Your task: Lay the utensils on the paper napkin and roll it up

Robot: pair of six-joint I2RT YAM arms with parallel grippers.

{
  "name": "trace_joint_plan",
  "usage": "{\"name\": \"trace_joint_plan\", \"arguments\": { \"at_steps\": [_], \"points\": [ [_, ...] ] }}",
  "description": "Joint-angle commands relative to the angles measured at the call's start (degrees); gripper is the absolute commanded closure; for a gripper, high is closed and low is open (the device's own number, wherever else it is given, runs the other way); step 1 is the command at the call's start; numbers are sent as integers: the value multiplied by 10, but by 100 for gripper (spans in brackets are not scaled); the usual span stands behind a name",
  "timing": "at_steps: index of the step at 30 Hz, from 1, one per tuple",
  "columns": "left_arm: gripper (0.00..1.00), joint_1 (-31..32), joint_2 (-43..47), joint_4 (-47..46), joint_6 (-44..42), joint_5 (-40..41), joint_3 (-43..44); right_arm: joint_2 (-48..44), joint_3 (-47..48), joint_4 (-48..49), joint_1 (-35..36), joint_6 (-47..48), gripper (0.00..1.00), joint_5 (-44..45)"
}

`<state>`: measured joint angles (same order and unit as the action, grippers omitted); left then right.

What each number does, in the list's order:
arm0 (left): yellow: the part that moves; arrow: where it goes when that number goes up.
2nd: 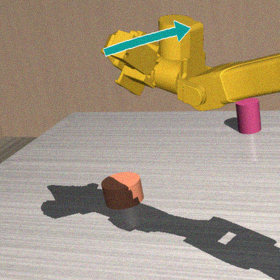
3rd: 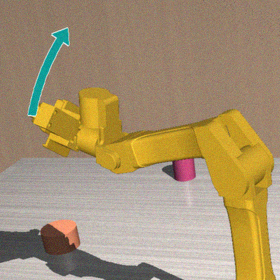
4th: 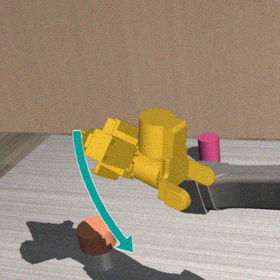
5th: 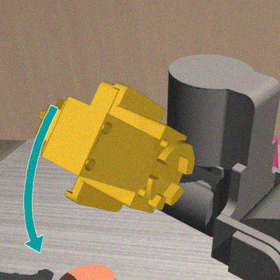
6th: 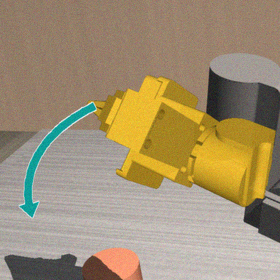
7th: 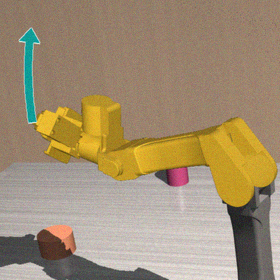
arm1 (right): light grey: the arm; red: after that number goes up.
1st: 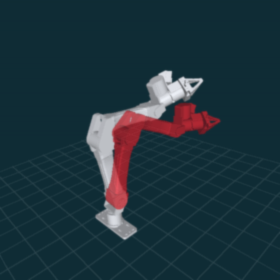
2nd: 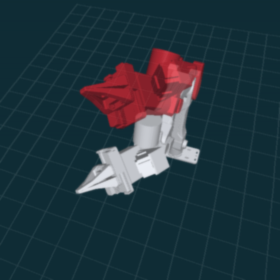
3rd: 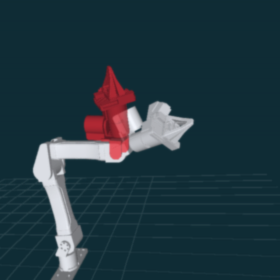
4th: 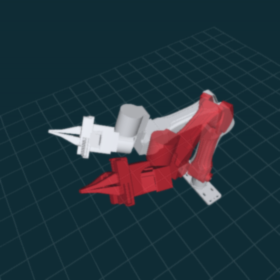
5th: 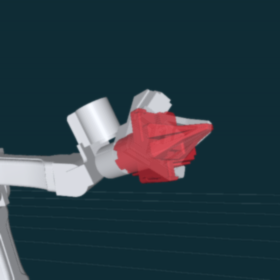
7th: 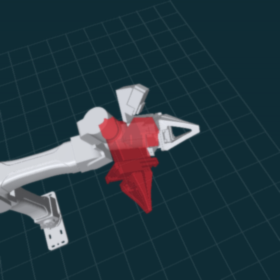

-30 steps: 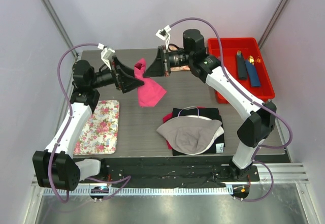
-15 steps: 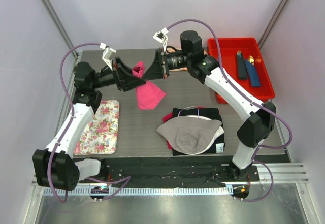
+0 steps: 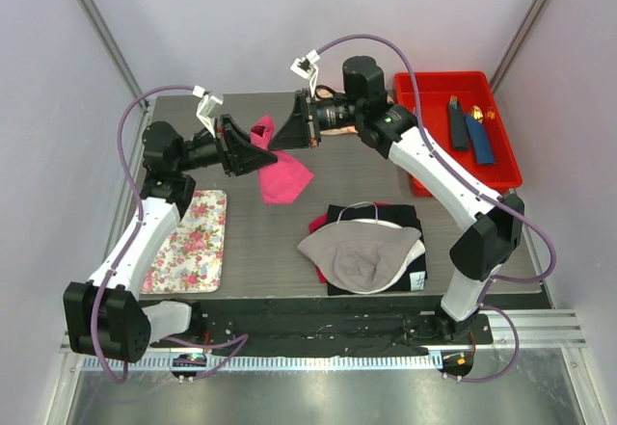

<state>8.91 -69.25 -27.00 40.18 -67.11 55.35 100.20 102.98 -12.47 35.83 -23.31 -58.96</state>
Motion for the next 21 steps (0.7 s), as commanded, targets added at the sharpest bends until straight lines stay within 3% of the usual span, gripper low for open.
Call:
{"name": "trace_joint_plan", "arguments": {
  "at_steps": [1,3,4,7,13,15,17,21],
  "points": [
    [69,2,7,-65,45,1,3,-22,20,29,6,-15,99,-9],
    [75,5,5,-81,59,3,5,-19,19,35,7,-18,99,-9],
    [89,5,6,-85,71,6,3,-17,19,39,6,-25,99,-7],
    [99,5,10,-98,95,18,-4,-15,20,53,6,-38,99,-7],
    [100,4,18,-98,118,42,-9,-12,33,63,6,-52,98,-7],
    [100,5,19,-97,117,49,-11,-12,38,64,2,-61,87,-11],
    [100,-4,18,-89,125,57,-9,-13,47,65,-8,-67,66,-12],
    [100,-23,1,-155,187,64,-10,-26,47,64,-39,-78,42,-11]
  ]
}}
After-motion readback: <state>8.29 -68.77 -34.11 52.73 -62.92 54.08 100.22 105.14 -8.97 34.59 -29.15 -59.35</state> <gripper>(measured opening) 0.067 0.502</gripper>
